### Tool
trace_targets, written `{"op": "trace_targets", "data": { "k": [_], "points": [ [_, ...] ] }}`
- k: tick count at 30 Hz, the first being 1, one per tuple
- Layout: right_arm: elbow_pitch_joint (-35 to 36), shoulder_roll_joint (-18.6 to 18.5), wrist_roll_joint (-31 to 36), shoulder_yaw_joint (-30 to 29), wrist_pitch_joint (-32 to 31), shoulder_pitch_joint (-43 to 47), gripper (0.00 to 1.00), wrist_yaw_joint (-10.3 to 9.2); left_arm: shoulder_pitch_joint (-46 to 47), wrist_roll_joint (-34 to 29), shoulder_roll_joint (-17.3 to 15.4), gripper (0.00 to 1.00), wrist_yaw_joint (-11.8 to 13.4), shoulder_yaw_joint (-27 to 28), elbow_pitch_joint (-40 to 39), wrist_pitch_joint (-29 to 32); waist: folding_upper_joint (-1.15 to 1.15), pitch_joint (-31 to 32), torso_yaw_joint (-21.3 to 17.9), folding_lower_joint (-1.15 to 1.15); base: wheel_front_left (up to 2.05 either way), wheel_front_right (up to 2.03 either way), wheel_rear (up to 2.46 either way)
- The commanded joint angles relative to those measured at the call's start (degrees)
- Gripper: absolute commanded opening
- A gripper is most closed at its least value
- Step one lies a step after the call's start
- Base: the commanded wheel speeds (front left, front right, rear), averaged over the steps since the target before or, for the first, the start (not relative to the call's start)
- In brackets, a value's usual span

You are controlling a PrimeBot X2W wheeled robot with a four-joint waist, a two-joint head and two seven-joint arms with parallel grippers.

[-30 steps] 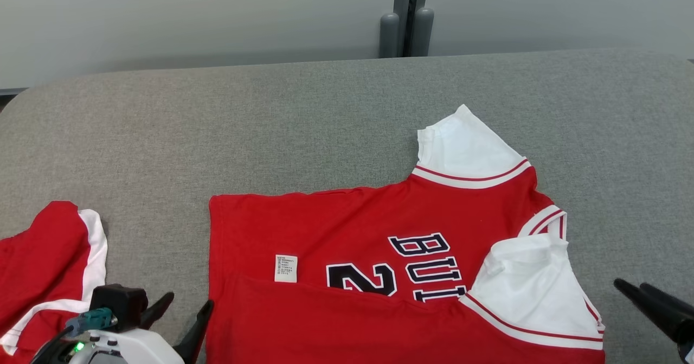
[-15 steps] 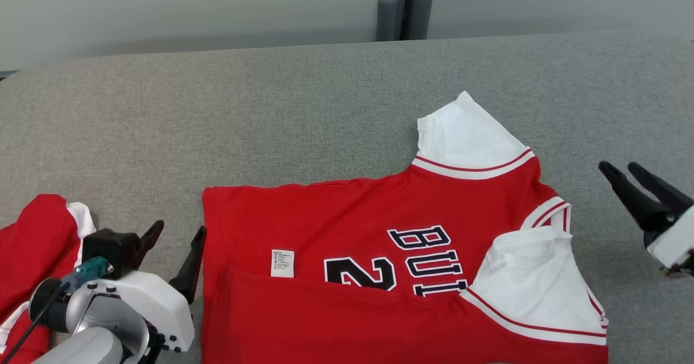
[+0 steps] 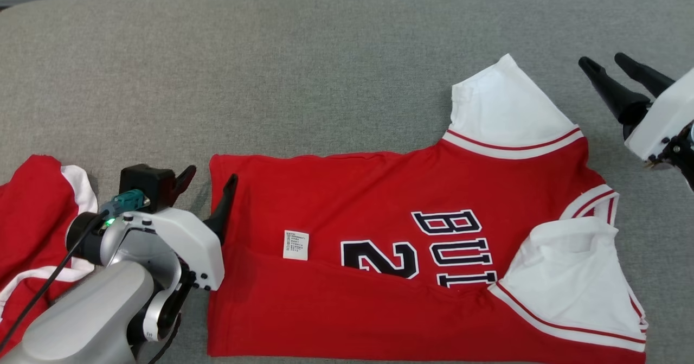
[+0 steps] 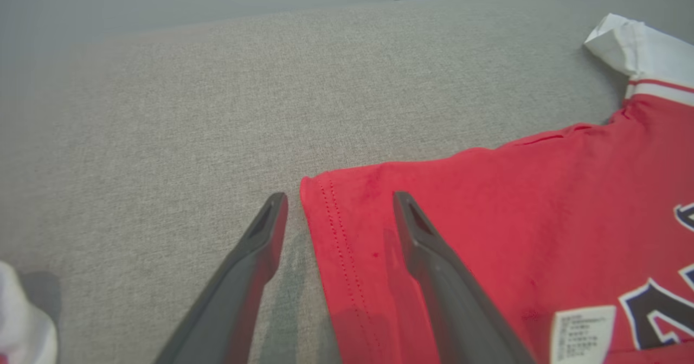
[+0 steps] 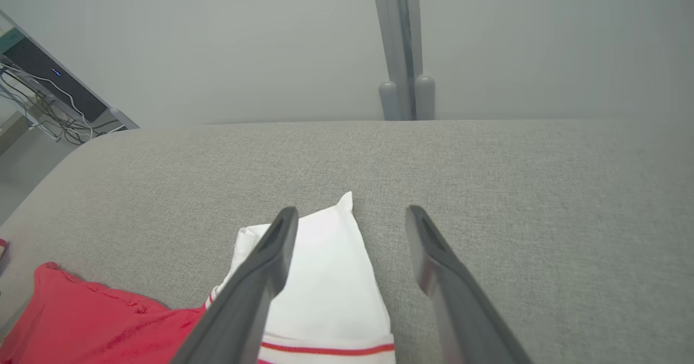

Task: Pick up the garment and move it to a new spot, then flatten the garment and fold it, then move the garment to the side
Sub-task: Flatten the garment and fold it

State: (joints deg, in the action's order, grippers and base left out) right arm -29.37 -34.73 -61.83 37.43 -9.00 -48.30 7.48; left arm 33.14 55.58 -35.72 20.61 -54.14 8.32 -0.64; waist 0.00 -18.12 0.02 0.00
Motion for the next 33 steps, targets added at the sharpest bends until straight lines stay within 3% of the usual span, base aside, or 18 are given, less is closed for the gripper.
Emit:
{"op": "trace_targets", "data": {
  "k": [1,19,33],
  "points": [
    [-1.6,0.2,0.5,0.2,-1.1,-2.4,1.0,0.04,2.1,-0.8,0.6,1.0,-0.7,-0.1,0.8,0.0,0.0,-2.5,1.9,0.0,0.0,0.0,0.0],
    [-17.2,3.8,-1.1,7.1,-14.9,-15.8,1.0,0.04,10.0,-1.7,7.0,1.0,-6.5,-2.9,7.7,2.6,0.0,-7.7,6.9,0.0,0.0,0.0,0.0],
    [-17.1,4.8,-4.1,11.0,-16.9,-17.5,1.0,0.04,13.4,-2.1,9.4,1.0,-9.7,-3.6,12.2,2.3,0.0,-9.7,6.7,0.0,0.0,0.0,0.0]
  ]
}}
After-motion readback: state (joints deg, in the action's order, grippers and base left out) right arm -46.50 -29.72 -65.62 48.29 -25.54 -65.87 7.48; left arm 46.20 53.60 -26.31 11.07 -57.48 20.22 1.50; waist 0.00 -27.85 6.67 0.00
